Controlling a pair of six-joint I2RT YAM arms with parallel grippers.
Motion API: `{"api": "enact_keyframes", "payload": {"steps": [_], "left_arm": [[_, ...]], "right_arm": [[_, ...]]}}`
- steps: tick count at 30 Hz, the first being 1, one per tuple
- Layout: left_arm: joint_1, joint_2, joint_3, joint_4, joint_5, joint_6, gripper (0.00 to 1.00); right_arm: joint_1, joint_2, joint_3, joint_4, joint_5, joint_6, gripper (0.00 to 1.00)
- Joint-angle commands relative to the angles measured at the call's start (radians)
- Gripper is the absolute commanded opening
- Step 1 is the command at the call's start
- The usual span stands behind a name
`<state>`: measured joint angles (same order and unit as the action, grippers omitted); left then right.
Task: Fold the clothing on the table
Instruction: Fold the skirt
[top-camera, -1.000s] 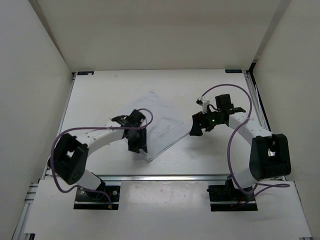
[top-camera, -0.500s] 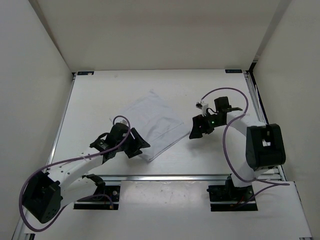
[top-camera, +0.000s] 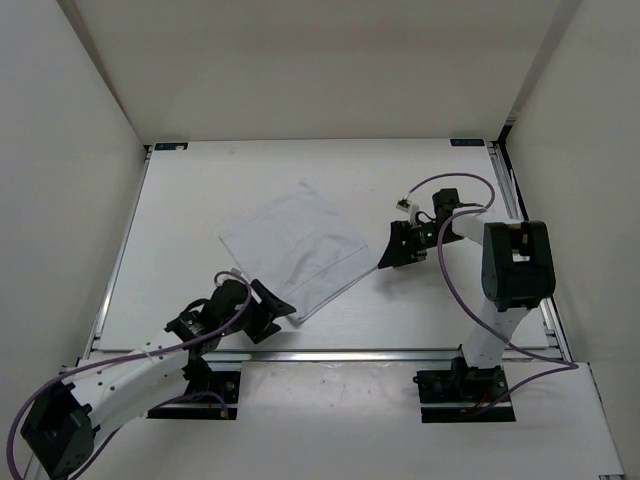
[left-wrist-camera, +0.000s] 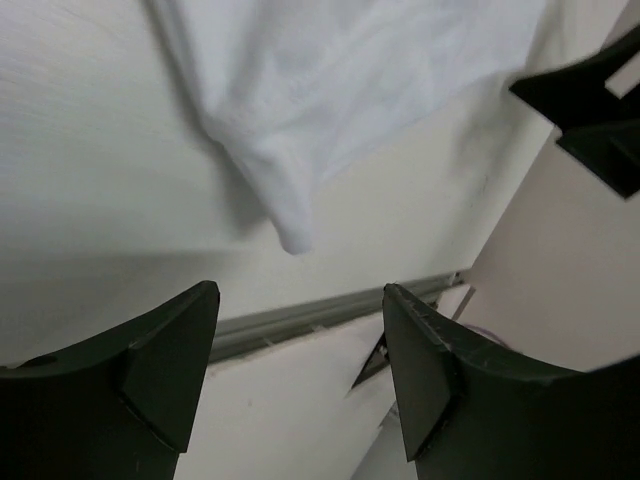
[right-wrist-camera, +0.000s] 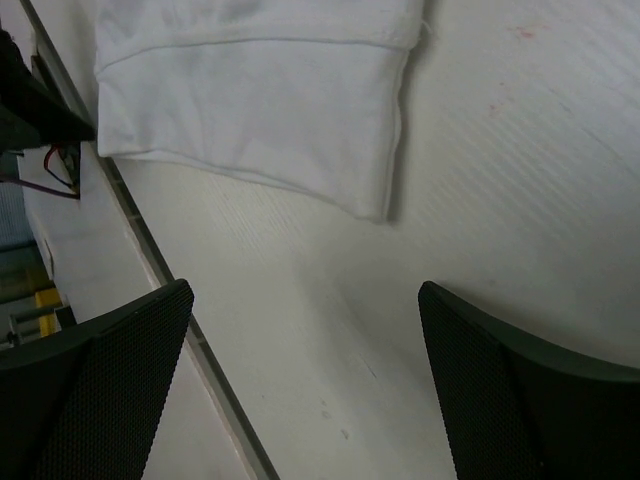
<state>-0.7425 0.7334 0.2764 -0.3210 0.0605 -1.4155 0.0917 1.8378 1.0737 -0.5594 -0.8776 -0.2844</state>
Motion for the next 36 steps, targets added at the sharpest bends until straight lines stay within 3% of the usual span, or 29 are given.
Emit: {"api": "enact_keyframes", "payload": {"steps": [1,14,25,31,36], "left_arm": [[0.072,-0.040,-0.058,0.020,-0.059,-0.071,0.76],[0.065,-0.077,-0.125,0.066,-0.142,-0.108,0.73],[-0.009,0.211,-0.022,0.243,-0.171,-0.109,0.71],[-0.046,0.322,0.027,0.304,-0.162,-0.103,0.70],[-0.055,0.362,0.069,0.304,-0.163,-0.097,0.69]], "right_arm": [[0.055,0.008,0.019,-0.010,0.008,0.018,0.98],[0.033,0.126,0.069,0.042,0.017,0.097,0.95],[0.048,0.169,0.098,0.052,0.015,0.136,0.88],[0.060,0.218,0.138,0.062,0.017,0.151,0.81],[0.069,0.253,0.193,0.032,0.028,0.136,0.66]]}}
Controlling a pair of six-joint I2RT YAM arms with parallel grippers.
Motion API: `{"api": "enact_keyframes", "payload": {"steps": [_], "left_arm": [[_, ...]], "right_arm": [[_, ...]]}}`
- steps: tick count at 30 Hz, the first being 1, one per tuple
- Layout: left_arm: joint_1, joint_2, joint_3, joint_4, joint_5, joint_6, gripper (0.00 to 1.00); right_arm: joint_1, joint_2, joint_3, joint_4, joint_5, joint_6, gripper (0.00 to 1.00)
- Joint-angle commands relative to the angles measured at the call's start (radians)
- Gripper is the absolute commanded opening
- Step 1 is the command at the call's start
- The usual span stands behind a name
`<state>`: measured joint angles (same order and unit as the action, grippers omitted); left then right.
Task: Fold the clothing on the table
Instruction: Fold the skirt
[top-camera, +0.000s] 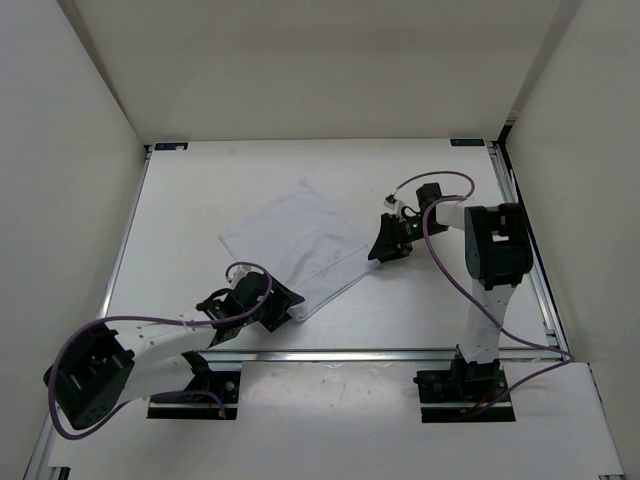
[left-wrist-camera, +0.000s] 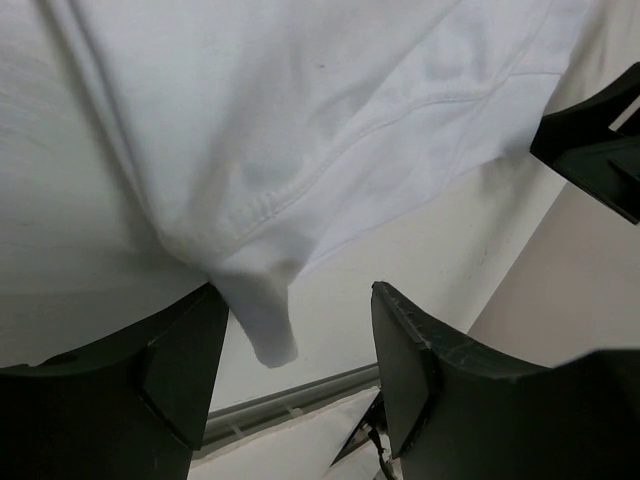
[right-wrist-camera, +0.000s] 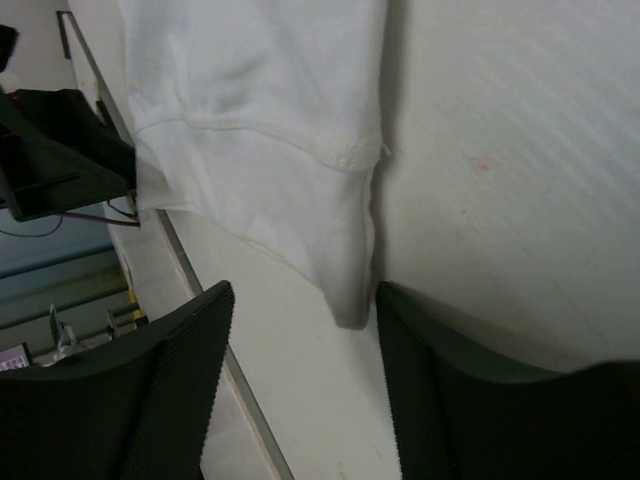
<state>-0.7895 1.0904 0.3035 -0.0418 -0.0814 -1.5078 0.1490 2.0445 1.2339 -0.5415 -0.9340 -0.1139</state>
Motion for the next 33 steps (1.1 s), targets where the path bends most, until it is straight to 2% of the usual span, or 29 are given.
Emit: {"api": "enact_keyframes", "payload": {"steps": [1,2,4,5,6,8,9,12,14,15,18,23,27,30,33], "left_arm": [[-0.010,0.006,0.043,0.023,-0.021,0.001,0.69],[-0.010,0.014,0.046,0.029,-0.023,-0.003,0.68],[-0.013,0.022,0.043,0.029,-0.018,-0.005,0.66],[-0.017,0.022,0.037,0.029,-0.018,-0.005,0.60],[-0.022,0.031,0.045,0.064,-0.015,-0.005,0.57],[-0.031,0.029,0.046,0.072,-0.011,-0.005,0.45],[-0.033,0.037,0.052,0.077,-0.006,-0.011,0.43],[-0.042,0.042,0.054,0.080,0.008,-0.002,0.30],[-0.051,0.034,0.049,0.088,0.012,-0.005,0.08],[-0.051,0.025,0.045,0.080,0.020,-0.002,0.00],[-0.042,-0.023,0.049,0.042,0.028,0.020,0.00],[0.021,-0.160,0.078,-0.176,0.097,0.058,0.00],[0.082,-0.221,0.086,-0.273,0.257,0.073,0.00],[0.076,-0.276,0.118,-0.372,0.305,0.095,0.00],[0.142,-0.357,0.109,-0.472,0.414,0.115,0.00]], "right_arm": [[0.012,0.057,0.041,0.005,0.083,-0.038,0.62],[0.011,0.054,0.045,0.006,0.087,-0.036,0.60],[0.009,0.063,0.047,0.009,0.089,-0.023,0.49],[0.009,0.059,0.049,0.012,0.093,-0.027,0.43],[0.008,0.060,0.049,0.011,0.093,-0.030,0.41],[0.008,0.056,0.044,0.014,0.096,-0.032,0.35],[0.011,0.054,0.039,0.008,0.096,-0.030,0.33],[0.008,0.052,0.036,0.005,0.110,-0.026,0.23],[0.006,0.048,0.039,0.011,0.109,-0.030,0.08],[0.009,0.048,0.039,0.006,0.118,-0.038,0.01],[0.011,0.029,0.053,-0.034,0.121,-0.055,0.00],[0.004,-0.067,0.030,-0.136,0.132,-0.128,0.00],[0.032,-0.179,-0.019,-0.251,0.188,-0.245,0.00],[0.061,-0.274,-0.100,-0.314,0.218,-0.282,0.00],[0.084,-0.404,-0.198,-0.324,0.247,-0.265,0.00]]}}
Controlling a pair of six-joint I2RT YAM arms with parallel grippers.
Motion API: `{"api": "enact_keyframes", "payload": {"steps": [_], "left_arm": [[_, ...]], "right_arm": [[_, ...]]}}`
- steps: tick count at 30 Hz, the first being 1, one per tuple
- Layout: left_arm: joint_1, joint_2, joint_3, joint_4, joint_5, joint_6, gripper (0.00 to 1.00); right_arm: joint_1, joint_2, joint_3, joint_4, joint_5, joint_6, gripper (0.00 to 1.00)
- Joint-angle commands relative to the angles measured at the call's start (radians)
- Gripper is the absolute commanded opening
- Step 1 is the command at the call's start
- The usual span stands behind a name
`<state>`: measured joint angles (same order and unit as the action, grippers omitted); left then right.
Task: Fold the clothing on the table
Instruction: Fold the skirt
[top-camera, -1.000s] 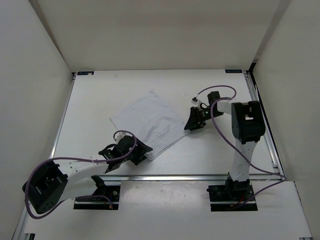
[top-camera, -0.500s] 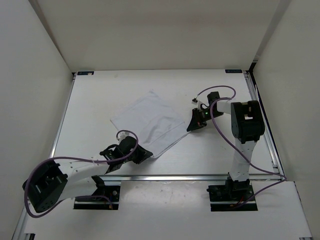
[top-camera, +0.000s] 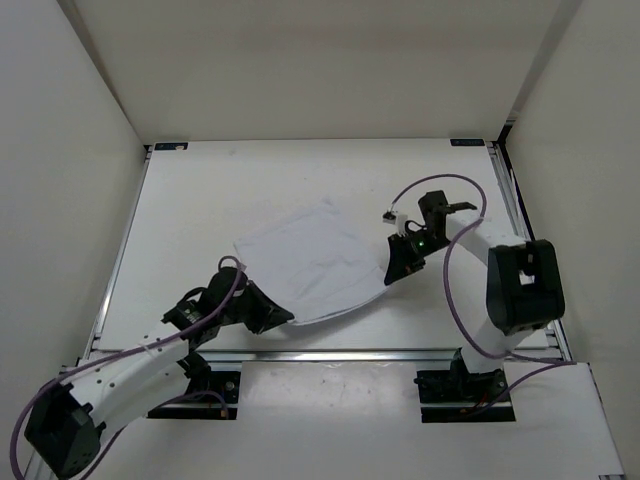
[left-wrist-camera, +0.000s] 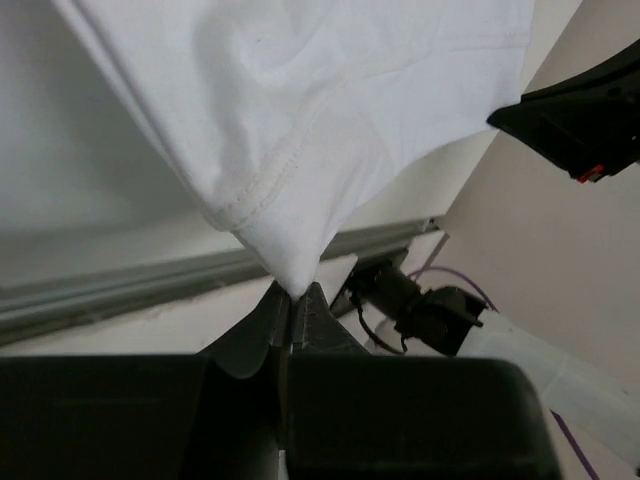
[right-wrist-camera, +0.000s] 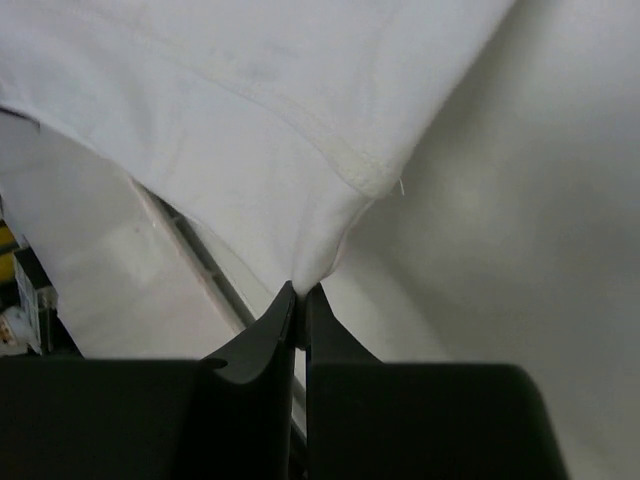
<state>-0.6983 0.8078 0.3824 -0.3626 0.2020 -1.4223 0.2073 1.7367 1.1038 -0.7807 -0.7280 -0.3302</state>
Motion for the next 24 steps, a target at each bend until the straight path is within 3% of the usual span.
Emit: {"api": "enact_keyframes", "payload": {"steps": [1,3,5,6,8,10,12,15,18,24], "left_arm": [[0.077,-0.096,0.033,-0.176,0.155,0.055,0.00],[0.234,-0.179,0.021,-0.249,0.247,0.109,0.00],[0.342,-0.225,-0.020,-0.303,0.431,0.141,0.00],[0.350,-0.267,-0.042,-0.330,0.453,0.137,0.00],[0.298,-0.337,-0.056,-0.335,0.446,0.061,0.00],[0.177,-0.406,-0.086,-0.305,0.404,-0.039,0.00],[0.102,-0.510,-0.111,-0.265,0.325,-0.154,0.00],[0.080,-0.587,-0.137,-0.224,0.293,-0.253,0.00],[0.172,-0.582,-0.125,-0.182,0.358,-0.216,0.00],[0.405,-0.509,-0.080,-0.050,0.462,-0.118,0.00]], "right_arm": [[0.033,-0.165,-0.108,-0.071,0.051,-0.040,0.00],[0.055,-0.247,-0.157,-0.068,0.071,-0.030,0.00],[0.066,-0.310,-0.218,-0.116,0.076,-0.056,0.00],[0.058,-0.353,-0.235,-0.135,0.079,-0.061,0.00],[0.038,-0.452,-0.246,-0.137,0.088,-0.090,0.00],[0.018,-0.526,-0.242,-0.135,0.090,-0.121,0.00],[0.064,-0.562,-0.236,-0.144,0.116,-0.121,0.00],[0.098,-0.606,-0.216,-0.144,0.128,-0.122,0.00],[0.066,-0.599,-0.165,-0.159,0.079,-0.130,0.00],[0.000,-0.379,0.080,-0.261,-0.128,-0.107,0.00]]}}
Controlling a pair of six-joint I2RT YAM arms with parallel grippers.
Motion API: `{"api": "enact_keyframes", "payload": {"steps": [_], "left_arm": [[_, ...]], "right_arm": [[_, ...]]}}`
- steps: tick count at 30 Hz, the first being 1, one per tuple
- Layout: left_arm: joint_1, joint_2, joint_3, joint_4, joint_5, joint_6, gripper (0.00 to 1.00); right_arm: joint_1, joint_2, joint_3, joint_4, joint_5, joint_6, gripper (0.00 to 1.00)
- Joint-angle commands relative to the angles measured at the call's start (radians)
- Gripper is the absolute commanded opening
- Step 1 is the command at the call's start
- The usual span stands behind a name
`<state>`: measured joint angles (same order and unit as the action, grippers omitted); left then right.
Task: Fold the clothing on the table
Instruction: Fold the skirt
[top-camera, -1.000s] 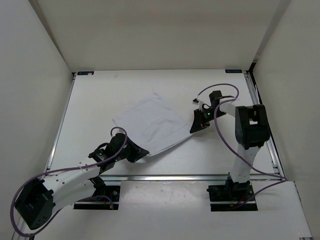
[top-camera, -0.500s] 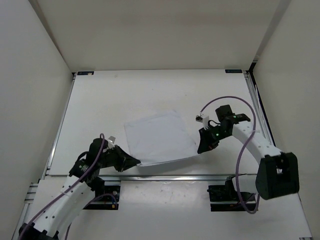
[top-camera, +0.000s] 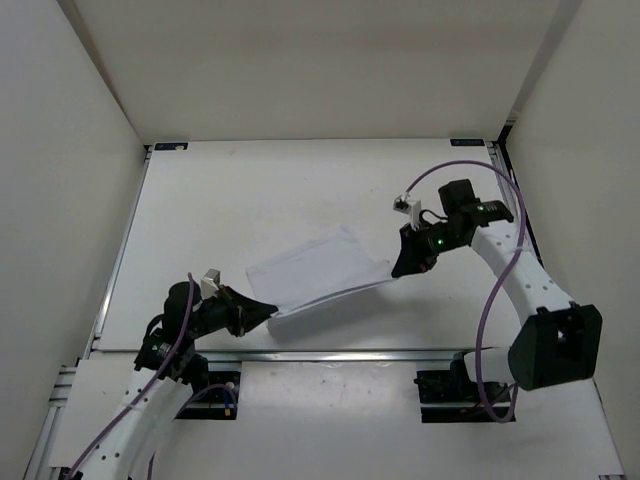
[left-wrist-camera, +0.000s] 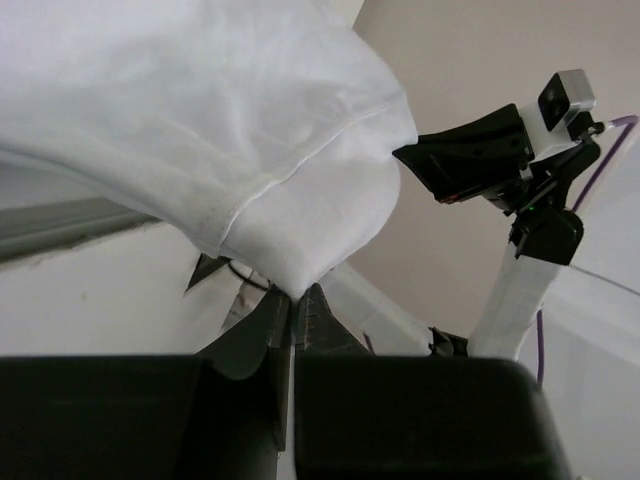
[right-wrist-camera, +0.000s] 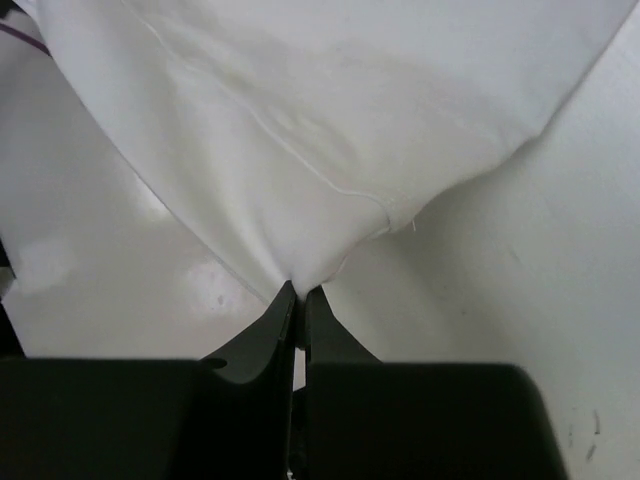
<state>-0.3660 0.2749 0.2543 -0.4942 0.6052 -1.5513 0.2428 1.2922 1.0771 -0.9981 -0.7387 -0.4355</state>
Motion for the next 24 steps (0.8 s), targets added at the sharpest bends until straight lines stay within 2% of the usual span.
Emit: {"api": "enact_keyframes", "payload": {"steps": [1,4,9,13,17,24], "left_arm": [[0.100,0.027,0.051,0.077,0.076,0.017,0.00],[0.137,0.024,0.028,0.121,0.053,-0.010,0.00],[0.116,0.026,-0.021,0.270,-0.060,-0.131,0.00],[0.105,0.139,0.013,0.333,-0.081,-0.102,0.00],[0.153,0.199,0.023,0.359,-0.091,-0.098,0.00],[0.278,0.208,-0.015,0.355,-0.081,-0.135,0.00]], "right_arm": [[-0.025,0.081,0.130,-0.040,-0.123,0.000,0.00],[-0.007,0.154,0.211,-0.007,-0.120,0.029,0.00],[0.027,0.324,0.338,-0.019,-0.128,0.030,0.00],[0.024,0.471,0.478,-0.034,-0.157,0.050,0.00],[0.021,0.565,0.599,-0.020,-0.154,0.064,0.00],[-0.017,0.751,0.768,-0.022,-0.174,0.112,0.00]]}}
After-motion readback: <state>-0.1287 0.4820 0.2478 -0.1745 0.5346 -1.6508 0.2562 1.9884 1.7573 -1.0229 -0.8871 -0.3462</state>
